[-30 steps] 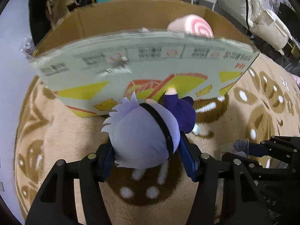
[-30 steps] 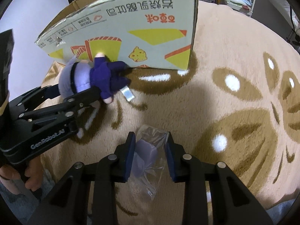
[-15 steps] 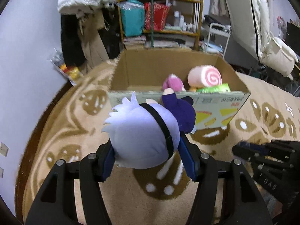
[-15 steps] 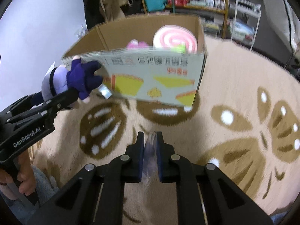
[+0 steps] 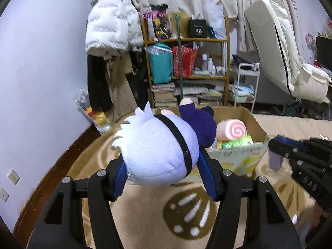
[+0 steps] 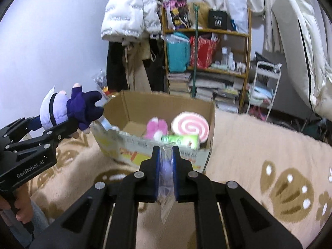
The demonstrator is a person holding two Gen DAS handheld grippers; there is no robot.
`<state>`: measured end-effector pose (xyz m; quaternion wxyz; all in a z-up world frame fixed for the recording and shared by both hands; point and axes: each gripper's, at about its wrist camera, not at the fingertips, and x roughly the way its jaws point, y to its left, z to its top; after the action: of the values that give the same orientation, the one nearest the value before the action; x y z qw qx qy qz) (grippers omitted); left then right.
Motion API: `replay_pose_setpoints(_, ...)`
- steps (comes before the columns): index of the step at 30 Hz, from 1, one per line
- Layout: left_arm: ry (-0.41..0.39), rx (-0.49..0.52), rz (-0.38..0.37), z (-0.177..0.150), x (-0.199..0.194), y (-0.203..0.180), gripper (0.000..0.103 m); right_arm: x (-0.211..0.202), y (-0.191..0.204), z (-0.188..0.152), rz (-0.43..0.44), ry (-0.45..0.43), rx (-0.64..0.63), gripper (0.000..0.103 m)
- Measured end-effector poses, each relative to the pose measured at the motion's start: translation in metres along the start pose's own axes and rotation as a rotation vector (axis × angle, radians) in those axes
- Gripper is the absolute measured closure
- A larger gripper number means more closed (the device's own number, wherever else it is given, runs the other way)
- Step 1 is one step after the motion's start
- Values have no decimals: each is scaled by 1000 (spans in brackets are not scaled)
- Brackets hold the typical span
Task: Organize soft objects
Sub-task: 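Lift the doll with the left gripper while the right gripper carries the bag over the box, then open both grippers to drop the doll and the bag into the box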
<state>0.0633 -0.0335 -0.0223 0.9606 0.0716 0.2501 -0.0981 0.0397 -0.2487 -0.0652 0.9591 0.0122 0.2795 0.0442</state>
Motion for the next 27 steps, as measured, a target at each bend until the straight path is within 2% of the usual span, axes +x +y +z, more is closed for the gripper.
replay_pose_setpoints(12, -83, 19, 43, 31, 11, 3, 42, -5, -6, 50, 26, -121, -26, 92)
replay_pose_setpoints(20, -95, 18, 58, 50, 25, 3, 42, 2, -3, 81, 6, -198, -74, 92)
replay_pose_setpoints(27, -82, 30, 46, 50, 46, 1, 42, 20, -5, 88, -6, -203, -79, 92)
